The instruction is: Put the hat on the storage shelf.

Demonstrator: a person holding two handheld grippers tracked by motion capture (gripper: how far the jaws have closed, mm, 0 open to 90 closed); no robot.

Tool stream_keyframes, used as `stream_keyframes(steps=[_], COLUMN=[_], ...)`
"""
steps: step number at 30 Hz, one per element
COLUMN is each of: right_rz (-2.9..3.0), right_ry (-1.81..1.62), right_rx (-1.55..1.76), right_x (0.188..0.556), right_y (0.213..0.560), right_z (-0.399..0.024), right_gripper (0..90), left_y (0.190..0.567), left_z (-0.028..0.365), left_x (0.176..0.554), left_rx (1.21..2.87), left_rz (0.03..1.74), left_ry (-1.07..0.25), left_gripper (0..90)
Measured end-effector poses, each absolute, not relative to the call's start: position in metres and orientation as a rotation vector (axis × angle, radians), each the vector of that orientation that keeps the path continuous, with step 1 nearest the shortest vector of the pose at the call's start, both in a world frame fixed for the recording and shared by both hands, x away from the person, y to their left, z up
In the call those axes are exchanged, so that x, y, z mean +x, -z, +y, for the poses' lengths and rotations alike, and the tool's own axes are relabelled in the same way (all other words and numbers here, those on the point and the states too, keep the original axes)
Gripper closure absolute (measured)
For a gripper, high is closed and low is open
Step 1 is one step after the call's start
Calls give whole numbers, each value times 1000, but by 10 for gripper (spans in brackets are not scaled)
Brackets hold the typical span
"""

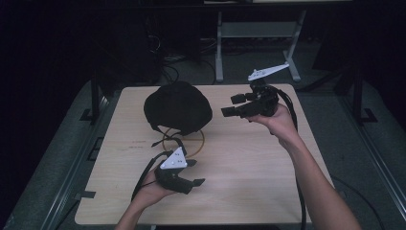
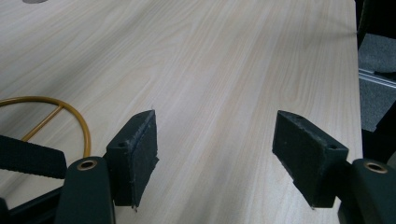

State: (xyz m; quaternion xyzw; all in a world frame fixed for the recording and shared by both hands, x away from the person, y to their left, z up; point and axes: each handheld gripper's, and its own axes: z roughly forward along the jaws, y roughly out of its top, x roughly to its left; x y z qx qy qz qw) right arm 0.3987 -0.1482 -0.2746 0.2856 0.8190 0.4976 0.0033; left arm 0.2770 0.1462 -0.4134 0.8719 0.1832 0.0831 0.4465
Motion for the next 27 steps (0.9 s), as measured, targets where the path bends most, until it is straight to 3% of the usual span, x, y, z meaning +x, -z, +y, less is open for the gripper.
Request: stream_keyframes(steps=[27], right_rz=[2559], right_ry=[-1539], right_rx=[985], right_x=[373], right_y=[307], right_z=[-192], right_gripper=[174], left_y=[415], left_z=[146], left_x=[278], left_rx=[2160], left_rz=[483], left_ry=[-209], left_gripper=[244])
